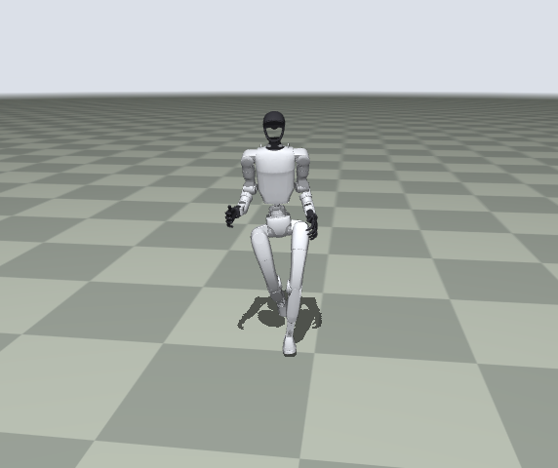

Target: Walk run

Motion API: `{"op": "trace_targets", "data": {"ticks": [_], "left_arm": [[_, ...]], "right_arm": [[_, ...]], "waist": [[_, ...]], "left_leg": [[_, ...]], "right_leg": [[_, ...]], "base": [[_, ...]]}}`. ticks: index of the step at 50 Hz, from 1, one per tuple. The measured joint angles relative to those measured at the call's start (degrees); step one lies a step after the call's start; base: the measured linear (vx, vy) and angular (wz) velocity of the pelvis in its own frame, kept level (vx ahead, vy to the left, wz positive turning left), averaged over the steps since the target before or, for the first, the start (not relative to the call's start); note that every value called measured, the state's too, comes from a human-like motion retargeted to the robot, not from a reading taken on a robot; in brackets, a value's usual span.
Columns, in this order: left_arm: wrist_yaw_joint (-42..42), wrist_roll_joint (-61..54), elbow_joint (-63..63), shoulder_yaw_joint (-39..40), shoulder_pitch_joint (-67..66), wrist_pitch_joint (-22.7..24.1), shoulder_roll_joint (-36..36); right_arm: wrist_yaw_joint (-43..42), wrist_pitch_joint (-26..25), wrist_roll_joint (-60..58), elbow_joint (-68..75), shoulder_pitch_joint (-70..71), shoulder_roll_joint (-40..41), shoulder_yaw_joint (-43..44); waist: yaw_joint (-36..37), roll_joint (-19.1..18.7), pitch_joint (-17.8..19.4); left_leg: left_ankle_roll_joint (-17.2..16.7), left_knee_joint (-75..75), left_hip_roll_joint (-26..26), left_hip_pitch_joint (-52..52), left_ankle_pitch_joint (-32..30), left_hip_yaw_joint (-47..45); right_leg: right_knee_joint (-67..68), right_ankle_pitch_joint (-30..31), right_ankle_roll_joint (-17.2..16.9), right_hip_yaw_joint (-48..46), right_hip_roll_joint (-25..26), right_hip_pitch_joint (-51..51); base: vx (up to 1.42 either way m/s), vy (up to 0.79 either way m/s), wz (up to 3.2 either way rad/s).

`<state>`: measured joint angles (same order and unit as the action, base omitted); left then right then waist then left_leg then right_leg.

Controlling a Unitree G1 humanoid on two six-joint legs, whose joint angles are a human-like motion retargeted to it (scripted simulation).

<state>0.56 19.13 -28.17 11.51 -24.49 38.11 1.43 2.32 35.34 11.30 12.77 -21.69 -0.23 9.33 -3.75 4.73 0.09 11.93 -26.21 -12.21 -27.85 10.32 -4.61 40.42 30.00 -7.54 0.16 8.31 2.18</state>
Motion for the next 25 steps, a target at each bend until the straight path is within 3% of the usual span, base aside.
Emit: {"op": "trace_targets", "data": {"ticks": [2, 4, 8, 12, 15, 17, 18, 20, 22, 23, 25], "left_arm": [[-0.88, -2.5, -2.06, -0.63, 9.02, 1.7, -0.26], [-2.67, -5.0, -1.48, -3.83, 15.57, 1.63, -0.52], [-3.66, -8.66, 3.95, -7.97, 24.09, 0.63, -0.83], [-1.22, -11.09, 12.11, -13.5, 25.89, -0.62, -4.07], [-1.87, -10.84, 15.34, -14.38, 25.23, -1.5, -6.38], [-3.29, -10.17, 15.93, -13.78, 23.44, -2.66, -7.14], [-4.18, -9.83, 15.5, -13.57, 22.22, -3.22, -7.23], [-6.93, -8.81, 13.0, -11.98, 18.6, -3.37, -7.16], [-9.57, -6.11, 7.85, -9.86, 14.25, -2.02, -6.07], [-10.21, -4.49, 4.97, -9.08, 12.75, -1.32, -5.47], [-10.6, -1.95, 0.57, -6.68, 8.76, 0.21, -2.96]], "right_arm": [[-0.91, 0.04, 0.26, 0.93, 0.14, 1.47, -0.21], [-0.98, 0.2, 1.66, 1.53, -1.53, 2.8, -1.09], [0.83, 0.08, 2.84, 1.12, -5.23, 2.6, -0.88], [2.25, 0.01, 1.43, -1.06, -6.87, 0.89, 0.83], [2.34, 0.15, 0.06, -3.04, -6.57, 0.27, 0.96], [1.56, 0.09, -1.04, -4.15, -5.17, 0.3, 0.62], [1.04, 0.09, -1.6, -4.77, -4.62, 0.43, 0.51], [-0.29, 0.29, -2.81, -5.93, -4.31, 1.05, -0.93], [-1.26, 0.71, -2.22, -5.02, -2.2, 1.65, -1.75], [-0.61, 0.49, -1.11, -3.85, 0.23, 1.99, -0.7], [0.22, -0.14, -0.2, -1.56, 4.1, 1.92, -1.12]], "waist": [[0.62, -1.27, 0.59], [1.59, -5.7, -0.63], [-0.82, -9.37, -1.12], [-8.92, -12.82, -1.25], [-13.47, -13.38, -1.23], [-13.68, -13.27, -1.32], [-13.56, -12.9, -1.4], [-12.31, -12.41, -2.23], [-10.51, -13.34, -1.48], [-9.98, -13.64, -0.68], [-9.44, -9.34, -2.56]], "left_leg": [[-1.07, -3.02, 5.22, 3.27, 4.04, -5.79], [-3.14, 0.18, 11.67, 8.42, 5.34, -5.15], [-6.53, 7.34, 12.85, 17.39, 3.26, -4.25], [-10.37, 15.65, 12.16, 26.28, -6.3, -2.74], [-15.19, 17.65, 11.71, 31.67, -14.68, -2.62], [-19.24, 16.44, 11.87, 34.5, -21.85, -3.83], [-21.93, 14.31, 11.87, 35.47, -25.89, -4.33], [-26.93, 4.93, 9.88, 33.89, -35.47, -3.41], [-26.93, -14.13, 9.37, 27.26, -40.32, -2.2], [-26.93, -23.83, 9.49, 23.53, -40.32, -0.51], [-26.93, -28.14, 6.91, 17.33, -37.27, -1.23]], "right_leg": [[9.86, -0.39, 0.16, -2.9, -0.62, -4.99], [8.89, -4.6, 4.55, -5.07, 3.33, -10.27], [6.47, -18.77, 6.54, -2.71, 2.99, -21.41], [-11.81, -25.69, 5.78, -7.31, -4.95, -28.81], [-28.16, -31.11, 5.26, -3.71, -5.92, -30.67], [-33.16, -28.8, 6.81, -1.75, -6.07, -30.33], [-32.1, -24.75, 9.24, -2.76, -5.92, -30.04], [-25.01, -30.51, 16.03, -7.92, -7.35, -29.48], [-17.9, -38.51, 16.1, 7.61, -0.05, -28.34], [-15.06, -40.3, 15.75, 3.56, -1.92, -27.62], [-17.87, -41.04, 17.71, 4.68, -4.27, -23.56]], "base": [[1.04, -0.3, -0.01], [1.2, -0.33, -0.23], [1.3, -0.26, 0.25], [1.21, -0.21, 1.11], [1.16, -0.35, 0.62], [1.31, -0.45, -0.18], [1.31, -0.44, -0.41], [1.45, -0.49, -0.7], [1.48, -0.33, -0.57], [1.28, -0.34, -0.23], [1.18, -0.61, -0.38]]}}
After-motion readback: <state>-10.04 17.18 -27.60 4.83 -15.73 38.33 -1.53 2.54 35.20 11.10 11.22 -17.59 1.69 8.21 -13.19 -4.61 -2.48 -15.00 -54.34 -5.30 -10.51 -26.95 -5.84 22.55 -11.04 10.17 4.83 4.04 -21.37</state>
